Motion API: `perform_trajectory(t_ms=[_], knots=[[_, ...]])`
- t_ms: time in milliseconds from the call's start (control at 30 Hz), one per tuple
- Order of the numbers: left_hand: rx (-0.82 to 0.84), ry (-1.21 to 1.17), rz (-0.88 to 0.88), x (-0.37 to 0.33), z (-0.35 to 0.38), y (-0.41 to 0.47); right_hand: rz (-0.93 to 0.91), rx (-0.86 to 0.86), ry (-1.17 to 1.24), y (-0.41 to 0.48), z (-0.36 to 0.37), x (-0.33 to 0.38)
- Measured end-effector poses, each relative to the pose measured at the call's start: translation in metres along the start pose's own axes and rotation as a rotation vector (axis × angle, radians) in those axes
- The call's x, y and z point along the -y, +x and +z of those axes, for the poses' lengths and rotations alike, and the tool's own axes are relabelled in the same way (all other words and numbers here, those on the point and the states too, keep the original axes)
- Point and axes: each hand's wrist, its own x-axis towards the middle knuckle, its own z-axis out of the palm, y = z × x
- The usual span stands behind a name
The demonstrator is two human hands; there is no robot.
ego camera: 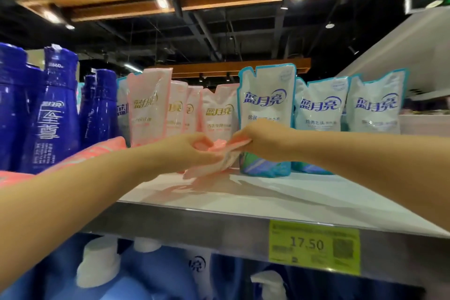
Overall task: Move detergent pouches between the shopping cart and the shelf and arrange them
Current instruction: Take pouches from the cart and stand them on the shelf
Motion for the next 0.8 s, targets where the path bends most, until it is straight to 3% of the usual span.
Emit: perform_trajectory(t_ms=[200,267,400,500,700,800], knots=[[-0.397,-0.314,0.162,0.005,-0.019,-0.013,0.277,-0.434,0.579,0.008,-0.035,0.017],[-0.405,-0.440,0.162,0.001,-0.022,-0.019,0.361,-0.597,0.803,0.011,-0.052,0.028],[-0.222,-0.682,0.222,-0.014,-0.011,-0.042,0.504,-0.751,1.074,0.005,-0.087,0.059],[-0.214,-0.766,0.364,-0.029,-0.011,-0.063,0.488,-0.822,1.106,-0.016,-0.113,0.084],[-0.331,-0.882,0.582,-0.063,-0.024,-0.119,0.323,-1.004,0.952,-0.090,-0.177,0.133],[-0.339,-0.952,0.635,-0.086,-0.018,-0.152,0.338,-0.973,0.950,-0.130,-0.189,0.150]])
